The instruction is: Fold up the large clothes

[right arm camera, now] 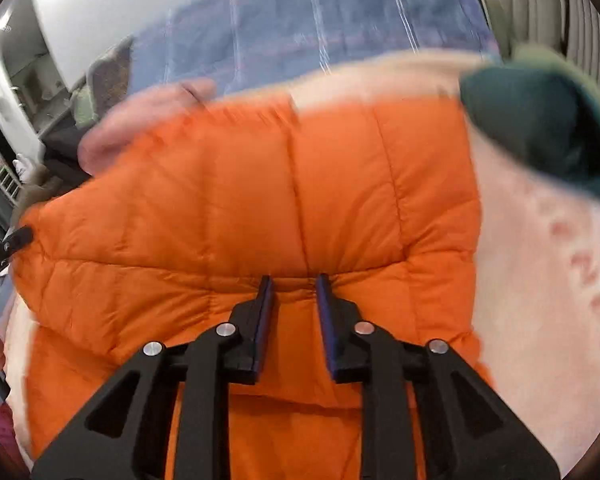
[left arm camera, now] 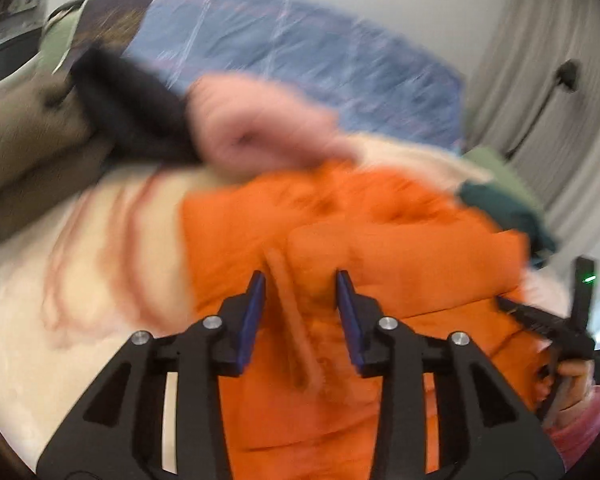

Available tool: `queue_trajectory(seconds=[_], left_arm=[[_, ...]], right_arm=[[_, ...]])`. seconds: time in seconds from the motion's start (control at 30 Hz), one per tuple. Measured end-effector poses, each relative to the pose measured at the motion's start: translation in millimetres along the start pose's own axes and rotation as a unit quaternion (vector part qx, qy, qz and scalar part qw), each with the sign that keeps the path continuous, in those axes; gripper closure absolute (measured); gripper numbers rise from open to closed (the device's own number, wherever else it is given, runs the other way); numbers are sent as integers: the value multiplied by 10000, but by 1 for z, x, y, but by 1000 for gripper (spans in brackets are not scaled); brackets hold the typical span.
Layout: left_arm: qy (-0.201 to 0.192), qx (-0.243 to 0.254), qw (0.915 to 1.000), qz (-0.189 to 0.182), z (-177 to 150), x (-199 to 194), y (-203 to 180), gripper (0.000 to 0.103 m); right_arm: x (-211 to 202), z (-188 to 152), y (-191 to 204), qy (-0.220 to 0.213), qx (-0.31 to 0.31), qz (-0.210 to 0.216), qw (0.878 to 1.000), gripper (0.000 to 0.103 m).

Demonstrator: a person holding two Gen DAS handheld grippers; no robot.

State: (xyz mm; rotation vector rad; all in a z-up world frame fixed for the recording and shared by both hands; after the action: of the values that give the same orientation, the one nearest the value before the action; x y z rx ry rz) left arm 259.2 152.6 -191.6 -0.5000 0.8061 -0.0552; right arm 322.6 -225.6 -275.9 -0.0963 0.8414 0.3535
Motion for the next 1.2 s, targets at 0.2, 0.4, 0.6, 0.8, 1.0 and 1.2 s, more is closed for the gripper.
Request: queue_trajectory(seconds=[0.2,0.4,0.6,0.8,1.0,1.2], left_arm=[[-442,201,9983,330,4,-18,5,64],[-924,915,9915,-49,0,-41,-56,54],[-47,1233,9895,755,-47,45,-26,52],[-319,1098,9915,622,-34,-6,-23,43],[-81,590,9982,43,-60,-71,11,27],[1014,448,9936,-192,-143,-80,42,26]], right_arm=[[-41,25,13,-447,-449,-77,9980,80],[-9,6,11,-18,-427,-142,9990,76],[6,0,13,63,-603,-304,9977,75],[-51,-5,-4,-373,-153,-35,9992,68],[-96,-73,-36,-81,206,-52,9997,64],[-112,-138,-36,49,847,610,9945,64]])
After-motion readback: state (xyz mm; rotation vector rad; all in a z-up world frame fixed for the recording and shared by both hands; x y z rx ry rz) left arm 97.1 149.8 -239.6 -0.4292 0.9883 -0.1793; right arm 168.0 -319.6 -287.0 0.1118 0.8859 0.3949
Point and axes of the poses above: each gripper's, at about its wrist camera, not at the fingertips, and x roughly the way its jaws point, y to its left, z to its top, the point moved 10 cm from there along x, roughly the way its jaws point, and after that the axes turned 15 degrees about -x, right-handed, at the moved point
